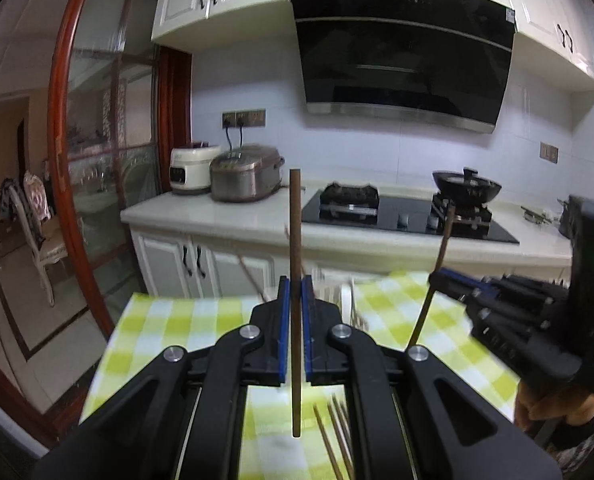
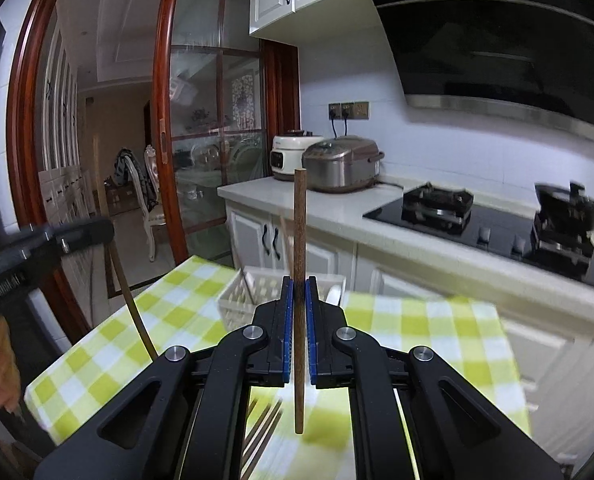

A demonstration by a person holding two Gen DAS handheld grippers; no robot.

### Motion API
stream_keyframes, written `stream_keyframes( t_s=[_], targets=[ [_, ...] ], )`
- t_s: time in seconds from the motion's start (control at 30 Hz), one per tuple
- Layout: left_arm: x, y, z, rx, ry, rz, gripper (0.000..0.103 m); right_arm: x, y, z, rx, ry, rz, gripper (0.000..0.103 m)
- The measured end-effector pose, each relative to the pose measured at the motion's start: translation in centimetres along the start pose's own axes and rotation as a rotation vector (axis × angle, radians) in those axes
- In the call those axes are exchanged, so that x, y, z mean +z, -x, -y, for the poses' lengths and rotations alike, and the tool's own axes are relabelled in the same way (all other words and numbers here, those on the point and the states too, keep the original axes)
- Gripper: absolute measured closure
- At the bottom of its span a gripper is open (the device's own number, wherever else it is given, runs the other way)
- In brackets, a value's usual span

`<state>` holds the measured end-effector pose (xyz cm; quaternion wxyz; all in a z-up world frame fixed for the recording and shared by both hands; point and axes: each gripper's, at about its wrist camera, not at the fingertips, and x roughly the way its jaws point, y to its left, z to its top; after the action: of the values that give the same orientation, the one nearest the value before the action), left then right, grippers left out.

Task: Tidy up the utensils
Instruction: 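Lift both held chopsticks upright and carry them over the white caddy, then open both tools to drop the chopsticks into the white caddy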

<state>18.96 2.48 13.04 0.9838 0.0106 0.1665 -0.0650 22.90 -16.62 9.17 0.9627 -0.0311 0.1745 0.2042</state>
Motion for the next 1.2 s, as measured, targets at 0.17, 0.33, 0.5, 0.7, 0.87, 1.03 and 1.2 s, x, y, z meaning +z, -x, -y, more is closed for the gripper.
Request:
stream_keyframes(
  t_s=[0.17, 0.33, 0.5, 0.7, 0.87, 1.03, 1.2],
  targets=[
    [5.8, -2.2, -1.0, -0.002, 0.021, 0.046, 0.097, 4.5, -2.6, 0.5, -0.001, 0.023, 0.026, 0.097],
    [9.7, -5.2, -2.0, 0.008, 0.049, 0.071, 0.097, 8.0, -4.8, 0.7, 0.009, 0.040, 0.046, 0.097],
    [8.9, -10.2, -3.0, -0.016, 0.118, 0.010, 0.097, 7.7, -8.9, 1.0, 0.030, 0.040, -0.028, 0.097],
    [4.7, -16.1, -3.5, -0.038, 0.165, -0.111, 0.097, 5.0, -13.1, 1.7, 0.046, 0.017, -0.142, 0.097],
    [1.6, -18.7, -4.7, -0.034, 0.207, -0.180, 0.097, 3.3, -15.7, 2.1, 0.057, -0.017, -0.199, 0.096],
    [-0.1, -19.2, -6.0, -0.010, 0.220, -0.203, 0.097, 2.4, -17.0, 2.6, 0.067, -0.051, -0.220, 0.094],
    [-0.8, -17.3, -7.0, 0.030, 0.221, -0.186, 0.074, 1.8, -15.8, 3.1, 0.053, -0.058, -0.206, 0.093]
  ],
)
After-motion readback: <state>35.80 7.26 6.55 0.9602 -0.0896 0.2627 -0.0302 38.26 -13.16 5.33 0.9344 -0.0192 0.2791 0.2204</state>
